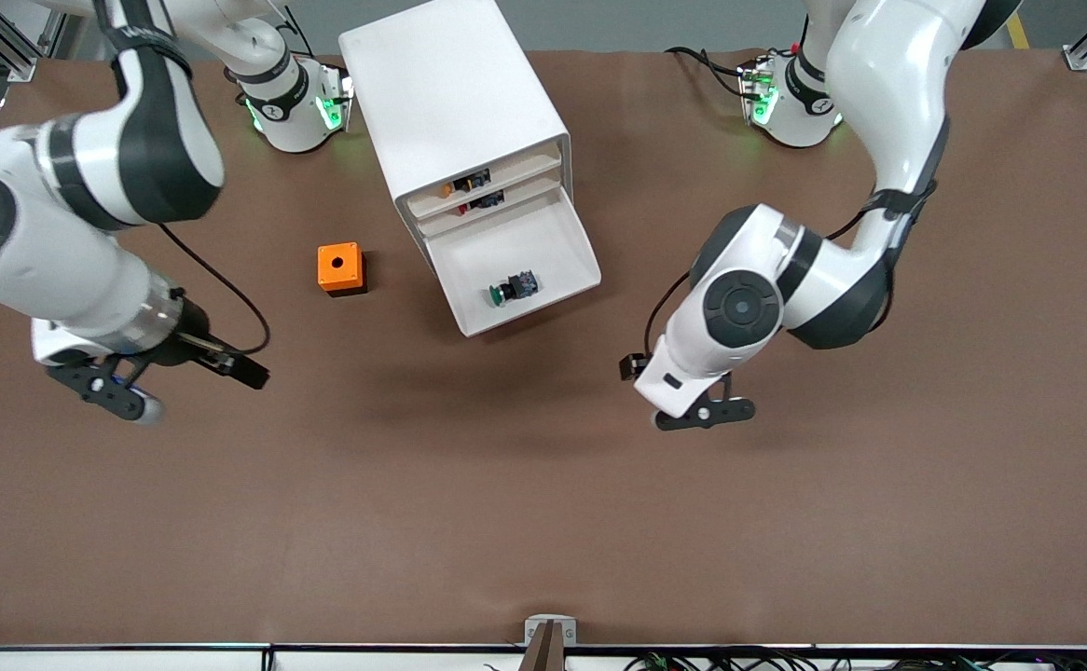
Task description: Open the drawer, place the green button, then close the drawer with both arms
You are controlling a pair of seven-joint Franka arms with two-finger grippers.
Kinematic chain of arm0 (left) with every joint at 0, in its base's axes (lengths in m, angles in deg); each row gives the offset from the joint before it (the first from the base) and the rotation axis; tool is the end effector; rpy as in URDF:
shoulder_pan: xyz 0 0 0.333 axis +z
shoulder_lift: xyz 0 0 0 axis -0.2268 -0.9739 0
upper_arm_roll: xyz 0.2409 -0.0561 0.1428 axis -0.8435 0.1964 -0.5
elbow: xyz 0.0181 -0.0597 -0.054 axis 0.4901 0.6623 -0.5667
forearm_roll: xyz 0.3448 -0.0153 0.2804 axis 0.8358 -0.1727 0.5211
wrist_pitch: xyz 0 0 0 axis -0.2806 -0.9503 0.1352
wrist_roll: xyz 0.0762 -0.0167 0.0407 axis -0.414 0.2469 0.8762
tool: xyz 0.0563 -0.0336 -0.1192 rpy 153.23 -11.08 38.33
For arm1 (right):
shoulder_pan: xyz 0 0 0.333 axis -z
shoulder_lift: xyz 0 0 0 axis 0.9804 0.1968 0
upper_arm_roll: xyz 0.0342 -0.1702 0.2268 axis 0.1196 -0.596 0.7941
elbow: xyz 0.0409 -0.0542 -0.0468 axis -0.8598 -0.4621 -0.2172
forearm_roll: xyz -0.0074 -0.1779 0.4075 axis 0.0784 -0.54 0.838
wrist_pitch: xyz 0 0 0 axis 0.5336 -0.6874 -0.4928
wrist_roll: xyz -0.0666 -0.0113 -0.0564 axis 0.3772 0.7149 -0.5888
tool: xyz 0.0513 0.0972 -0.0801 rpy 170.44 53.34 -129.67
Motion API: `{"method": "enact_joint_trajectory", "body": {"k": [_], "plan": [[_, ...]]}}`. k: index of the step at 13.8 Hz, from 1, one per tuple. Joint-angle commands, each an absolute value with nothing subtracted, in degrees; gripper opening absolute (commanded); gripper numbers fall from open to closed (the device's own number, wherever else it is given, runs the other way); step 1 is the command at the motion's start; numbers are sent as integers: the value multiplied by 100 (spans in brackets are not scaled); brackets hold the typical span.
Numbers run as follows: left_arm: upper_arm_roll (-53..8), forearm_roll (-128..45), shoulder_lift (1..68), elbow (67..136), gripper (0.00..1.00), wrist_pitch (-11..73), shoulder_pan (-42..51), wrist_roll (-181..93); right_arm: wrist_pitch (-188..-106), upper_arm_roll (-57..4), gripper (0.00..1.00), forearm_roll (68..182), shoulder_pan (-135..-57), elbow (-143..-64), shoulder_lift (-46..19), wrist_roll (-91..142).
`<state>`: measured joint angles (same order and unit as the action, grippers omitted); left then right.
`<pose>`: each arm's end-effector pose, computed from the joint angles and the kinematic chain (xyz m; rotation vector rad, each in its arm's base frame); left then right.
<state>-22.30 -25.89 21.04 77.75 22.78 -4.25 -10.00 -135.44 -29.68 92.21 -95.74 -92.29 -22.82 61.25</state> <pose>0.6357 -0.3989 0.2692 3.1003 0.1460 -0.1781 0.6780 0.1154 0.4451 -3.0392 0.6184 -0.0244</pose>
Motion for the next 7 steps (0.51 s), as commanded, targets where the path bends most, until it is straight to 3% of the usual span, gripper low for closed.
{"method": "enact_joint_trajectory", "body": {"k": [1,7], "plan": [[-2250,-2467,1765,7676,100,2569,-736,-952,-13227,-2885,100,9103,-9211,-9313,-2766,5113],[-2250,-2476,1053,7676,100,3184,-1570,381,-12734,-2894,100,9060,-8762,-9619,-3662,4080]]}}
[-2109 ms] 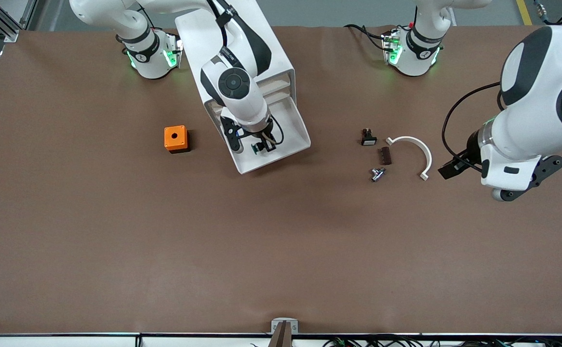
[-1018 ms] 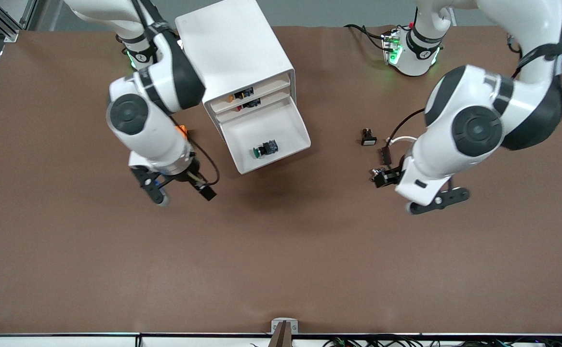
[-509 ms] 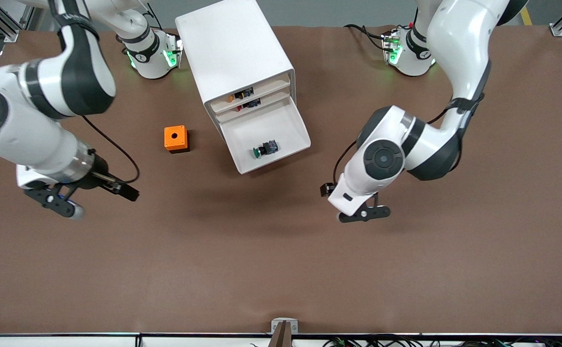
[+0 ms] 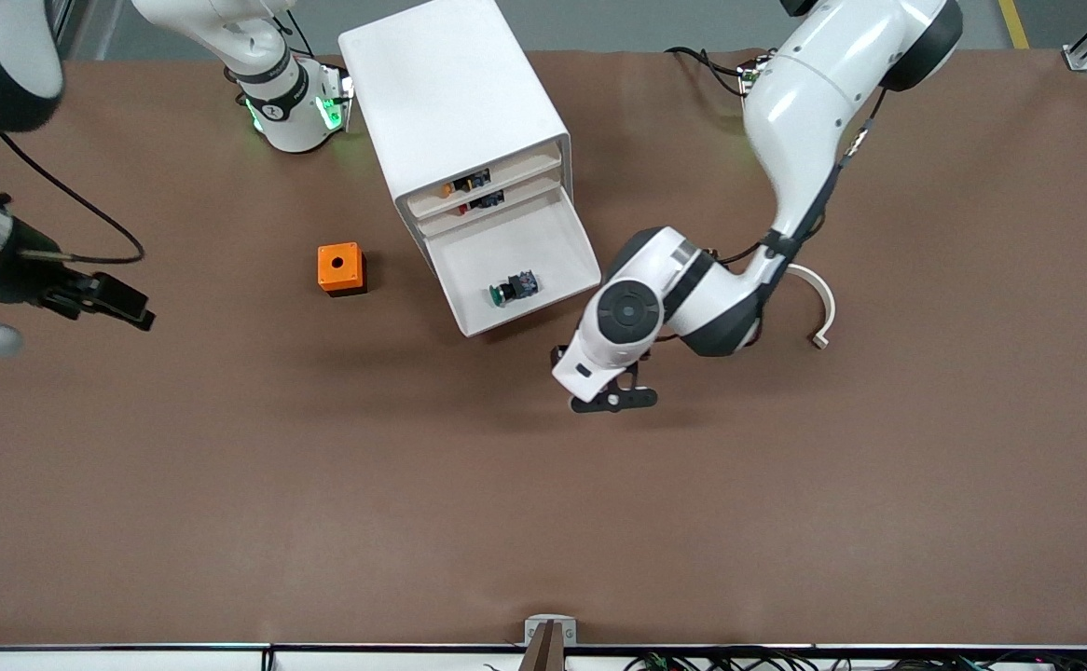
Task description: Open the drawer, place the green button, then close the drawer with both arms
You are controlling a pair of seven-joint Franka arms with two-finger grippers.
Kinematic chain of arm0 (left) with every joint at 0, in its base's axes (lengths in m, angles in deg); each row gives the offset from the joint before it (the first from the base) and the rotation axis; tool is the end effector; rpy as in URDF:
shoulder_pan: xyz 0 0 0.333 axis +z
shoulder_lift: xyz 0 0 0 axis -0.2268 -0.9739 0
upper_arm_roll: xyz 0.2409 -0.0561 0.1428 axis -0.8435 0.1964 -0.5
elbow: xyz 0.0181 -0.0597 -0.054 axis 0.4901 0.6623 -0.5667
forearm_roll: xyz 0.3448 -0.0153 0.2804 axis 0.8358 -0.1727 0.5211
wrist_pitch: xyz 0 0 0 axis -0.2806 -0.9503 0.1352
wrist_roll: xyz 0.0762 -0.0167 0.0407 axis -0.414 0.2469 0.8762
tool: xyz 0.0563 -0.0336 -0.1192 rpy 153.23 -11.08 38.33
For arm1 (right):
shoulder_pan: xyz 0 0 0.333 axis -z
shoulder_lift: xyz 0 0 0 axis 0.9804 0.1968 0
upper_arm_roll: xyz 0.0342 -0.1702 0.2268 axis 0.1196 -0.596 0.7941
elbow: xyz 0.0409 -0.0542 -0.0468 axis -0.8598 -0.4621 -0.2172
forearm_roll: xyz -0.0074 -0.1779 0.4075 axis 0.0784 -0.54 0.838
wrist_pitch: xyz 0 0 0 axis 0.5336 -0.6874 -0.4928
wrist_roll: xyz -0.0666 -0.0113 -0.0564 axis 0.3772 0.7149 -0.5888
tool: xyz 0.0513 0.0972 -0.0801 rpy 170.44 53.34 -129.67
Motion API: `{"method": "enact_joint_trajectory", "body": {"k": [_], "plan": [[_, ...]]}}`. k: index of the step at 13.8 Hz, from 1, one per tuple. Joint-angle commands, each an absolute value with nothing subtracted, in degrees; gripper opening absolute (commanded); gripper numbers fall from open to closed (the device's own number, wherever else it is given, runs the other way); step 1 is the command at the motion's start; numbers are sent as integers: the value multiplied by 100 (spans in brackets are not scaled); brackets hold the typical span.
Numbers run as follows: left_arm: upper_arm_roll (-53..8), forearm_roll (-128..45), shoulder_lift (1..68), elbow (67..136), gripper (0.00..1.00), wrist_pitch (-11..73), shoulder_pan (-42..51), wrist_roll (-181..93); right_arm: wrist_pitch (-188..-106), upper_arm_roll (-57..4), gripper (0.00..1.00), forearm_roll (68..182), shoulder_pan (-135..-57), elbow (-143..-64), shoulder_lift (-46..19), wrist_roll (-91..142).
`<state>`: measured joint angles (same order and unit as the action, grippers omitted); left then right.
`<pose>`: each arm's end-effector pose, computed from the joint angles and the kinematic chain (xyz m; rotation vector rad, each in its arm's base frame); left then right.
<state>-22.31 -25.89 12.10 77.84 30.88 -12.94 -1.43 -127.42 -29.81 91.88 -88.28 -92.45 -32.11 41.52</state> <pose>0.5672 -0.4949 0.1657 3.0873 0.1660 -0.2443 0.6429 0.0203 0.5378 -3.0714 0.2817 -0.0618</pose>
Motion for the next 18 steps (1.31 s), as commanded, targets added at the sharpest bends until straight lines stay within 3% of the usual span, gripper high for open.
{"method": "enact_joint_trajectory", "body": {"k": [1,7,18], "plan": [[-2250,-2476,1017,7685,100,3176,-1685,611,-12769,-2894,100,8990,-8744,-9769,-3812,4019],[-2215,-2555,1043,7878,100,3105,-2511,1973,-13200,-2885,100,8945,-8630,-9761,-3787,3509],[-2189,-2985,1105,7922,100,2965,-3268,2626,-13024,-2859,100,8928,-8419,-9322,-3550,3527]]}}
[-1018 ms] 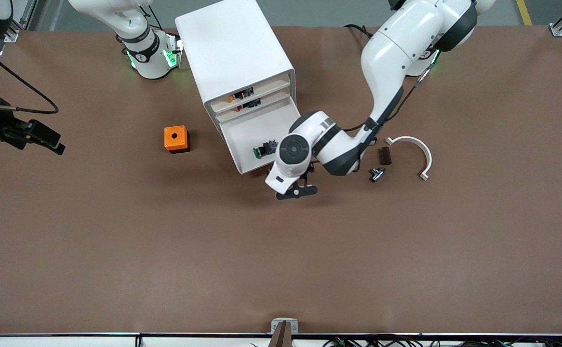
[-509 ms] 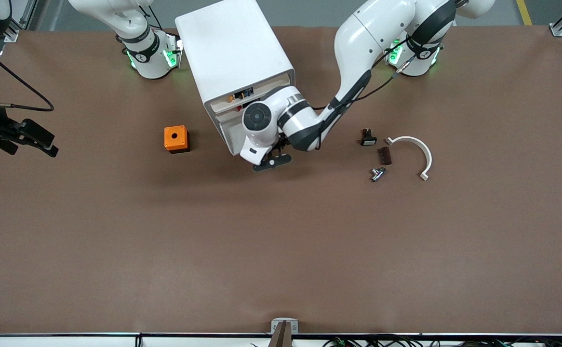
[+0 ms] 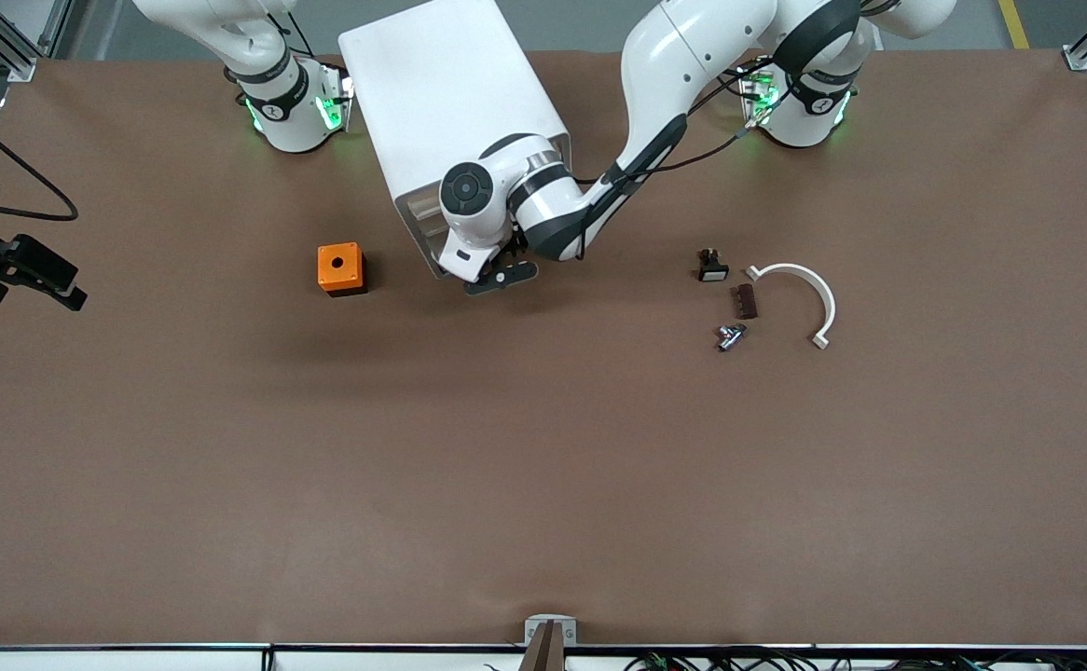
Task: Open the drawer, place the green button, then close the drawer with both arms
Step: 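Push the drawer shut into the cabinet with the left gripper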
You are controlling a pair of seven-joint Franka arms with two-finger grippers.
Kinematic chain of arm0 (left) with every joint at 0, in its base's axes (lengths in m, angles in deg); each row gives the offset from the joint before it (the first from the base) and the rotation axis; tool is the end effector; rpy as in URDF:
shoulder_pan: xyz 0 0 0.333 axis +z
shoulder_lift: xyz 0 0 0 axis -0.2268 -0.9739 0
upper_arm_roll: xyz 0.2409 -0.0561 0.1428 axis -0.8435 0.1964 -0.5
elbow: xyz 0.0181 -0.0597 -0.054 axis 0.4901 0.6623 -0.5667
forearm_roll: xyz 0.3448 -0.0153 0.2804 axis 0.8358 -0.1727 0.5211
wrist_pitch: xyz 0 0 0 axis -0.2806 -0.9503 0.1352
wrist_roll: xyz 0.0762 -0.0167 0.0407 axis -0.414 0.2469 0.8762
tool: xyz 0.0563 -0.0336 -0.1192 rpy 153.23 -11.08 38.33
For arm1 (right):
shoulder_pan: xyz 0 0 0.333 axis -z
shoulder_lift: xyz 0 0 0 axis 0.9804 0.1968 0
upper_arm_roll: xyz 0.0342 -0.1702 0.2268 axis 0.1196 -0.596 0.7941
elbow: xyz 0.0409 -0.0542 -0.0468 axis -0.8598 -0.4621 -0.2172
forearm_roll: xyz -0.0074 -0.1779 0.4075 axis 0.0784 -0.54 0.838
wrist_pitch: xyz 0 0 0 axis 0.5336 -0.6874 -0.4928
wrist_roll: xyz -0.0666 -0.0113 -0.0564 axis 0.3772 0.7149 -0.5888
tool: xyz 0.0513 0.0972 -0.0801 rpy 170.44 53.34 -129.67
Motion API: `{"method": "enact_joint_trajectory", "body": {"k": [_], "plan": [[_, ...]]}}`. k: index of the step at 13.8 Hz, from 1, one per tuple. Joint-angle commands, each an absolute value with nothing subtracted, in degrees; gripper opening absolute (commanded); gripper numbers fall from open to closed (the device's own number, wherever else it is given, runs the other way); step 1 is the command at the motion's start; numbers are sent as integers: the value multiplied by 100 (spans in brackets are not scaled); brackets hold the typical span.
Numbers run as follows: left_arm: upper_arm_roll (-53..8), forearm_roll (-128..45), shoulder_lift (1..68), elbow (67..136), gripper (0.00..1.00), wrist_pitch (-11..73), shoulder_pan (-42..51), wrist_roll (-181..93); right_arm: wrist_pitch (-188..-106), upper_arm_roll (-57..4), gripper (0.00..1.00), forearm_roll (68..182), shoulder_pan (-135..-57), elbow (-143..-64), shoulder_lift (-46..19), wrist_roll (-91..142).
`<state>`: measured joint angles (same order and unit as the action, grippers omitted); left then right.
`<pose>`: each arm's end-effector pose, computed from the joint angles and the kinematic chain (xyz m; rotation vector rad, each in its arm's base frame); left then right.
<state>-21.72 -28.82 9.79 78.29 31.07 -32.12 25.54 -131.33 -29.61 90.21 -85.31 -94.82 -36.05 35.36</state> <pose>0.3571 -0.6528 0.1355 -3.0513 -0.4043 0.3640 0.6342 -0.0169 0.5656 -3.0909 0.1904 -0.2166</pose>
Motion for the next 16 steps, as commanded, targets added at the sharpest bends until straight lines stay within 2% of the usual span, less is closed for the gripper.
{"method": "enact_joint_trajectory", "body": {"k": [1,5,11,16], "plan": [[-2145,-2986,1105,7922,100,2904,-3294,2626,-13016,-2859,100,8928,-8393,-9331,-3559,3518],[-2162,-2933,1393,7887,100,2596,-2892,2555,-12980,-2465,100,8708,-8068,-9340,-3559,3509],[-2189,-2862,2790,7878,100,1578,-933,1363,-12963,-2454,100,8708,-8067,-9340,-3559,3518],[-2197,-2854,3854,7878,100,646,333,308,-12910,-2454,100,8708,-8085,-9331,-3559,3535]]}}
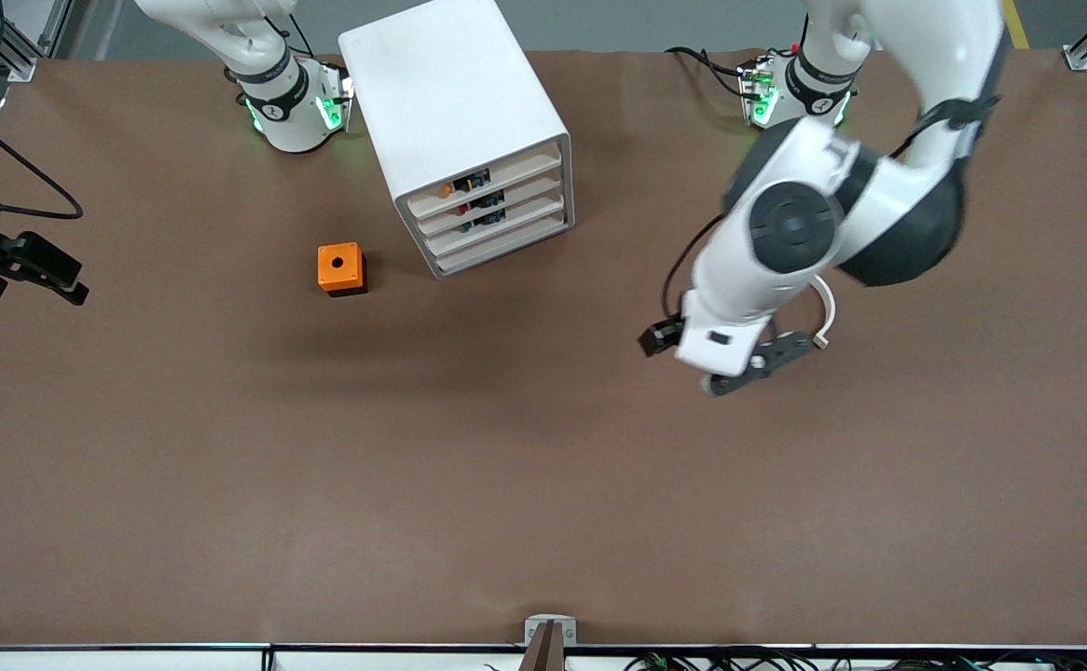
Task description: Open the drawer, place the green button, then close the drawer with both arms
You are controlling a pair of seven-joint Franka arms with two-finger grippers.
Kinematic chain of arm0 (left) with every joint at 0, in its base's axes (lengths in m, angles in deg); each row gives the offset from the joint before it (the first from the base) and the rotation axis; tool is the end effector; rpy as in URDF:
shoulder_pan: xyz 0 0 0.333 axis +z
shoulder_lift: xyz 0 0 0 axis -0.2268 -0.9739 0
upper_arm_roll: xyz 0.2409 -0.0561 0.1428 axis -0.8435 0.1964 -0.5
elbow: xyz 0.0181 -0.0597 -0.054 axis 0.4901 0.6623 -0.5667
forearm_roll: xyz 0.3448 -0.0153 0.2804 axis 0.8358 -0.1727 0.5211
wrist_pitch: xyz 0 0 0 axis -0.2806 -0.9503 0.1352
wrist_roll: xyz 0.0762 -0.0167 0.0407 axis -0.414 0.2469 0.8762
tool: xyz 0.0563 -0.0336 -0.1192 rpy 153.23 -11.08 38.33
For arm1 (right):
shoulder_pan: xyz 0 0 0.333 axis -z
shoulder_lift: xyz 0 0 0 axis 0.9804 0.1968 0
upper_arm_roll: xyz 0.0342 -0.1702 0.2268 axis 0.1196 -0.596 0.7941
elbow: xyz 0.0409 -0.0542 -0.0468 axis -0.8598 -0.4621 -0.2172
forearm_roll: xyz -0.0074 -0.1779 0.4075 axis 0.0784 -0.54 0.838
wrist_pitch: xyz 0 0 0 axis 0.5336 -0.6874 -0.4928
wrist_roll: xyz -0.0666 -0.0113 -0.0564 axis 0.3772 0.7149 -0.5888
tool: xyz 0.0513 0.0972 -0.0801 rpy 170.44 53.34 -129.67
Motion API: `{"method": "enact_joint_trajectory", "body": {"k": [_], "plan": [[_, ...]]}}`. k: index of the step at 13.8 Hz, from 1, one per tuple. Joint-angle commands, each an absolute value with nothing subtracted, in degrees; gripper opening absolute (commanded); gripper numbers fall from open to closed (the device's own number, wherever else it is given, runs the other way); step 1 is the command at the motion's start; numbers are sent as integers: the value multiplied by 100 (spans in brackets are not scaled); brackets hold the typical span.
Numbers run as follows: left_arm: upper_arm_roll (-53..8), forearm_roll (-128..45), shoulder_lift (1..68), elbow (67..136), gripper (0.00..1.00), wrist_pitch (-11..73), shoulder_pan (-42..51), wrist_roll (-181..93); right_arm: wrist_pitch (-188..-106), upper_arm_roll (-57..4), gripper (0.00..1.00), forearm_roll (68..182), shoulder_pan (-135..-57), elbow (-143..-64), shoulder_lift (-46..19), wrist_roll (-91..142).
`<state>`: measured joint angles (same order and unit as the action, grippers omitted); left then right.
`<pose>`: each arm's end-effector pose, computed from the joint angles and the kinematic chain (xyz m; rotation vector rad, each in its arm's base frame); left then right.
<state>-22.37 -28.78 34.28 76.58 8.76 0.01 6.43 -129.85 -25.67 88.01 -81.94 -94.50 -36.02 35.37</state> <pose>0.6310 -0.3381 0.4255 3.0550 0.7055 -0.1663 0.6315 -0.0155 0.5654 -3.1305 0.1719 -0.1877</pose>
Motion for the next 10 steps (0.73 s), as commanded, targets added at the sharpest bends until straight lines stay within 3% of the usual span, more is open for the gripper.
{"method": "enact_joint_trajectory", "body": {"k": [1,6,10], "plan": [[-2189,-2854,4012,7887,100,523,544,123,-12910,-2454,100,8708,-8102,-9331,-3559,3535],[-2189,-2696,4532,7983,100,249,1292,-658,-12901,-2454,100,8708,-8102,-9340,-3559,3535],[-2171,-2608,5216,8606,100,258,1837,-1906,-12892,-2454,100,8708,-8111,-9340,-3550,3535]]}}
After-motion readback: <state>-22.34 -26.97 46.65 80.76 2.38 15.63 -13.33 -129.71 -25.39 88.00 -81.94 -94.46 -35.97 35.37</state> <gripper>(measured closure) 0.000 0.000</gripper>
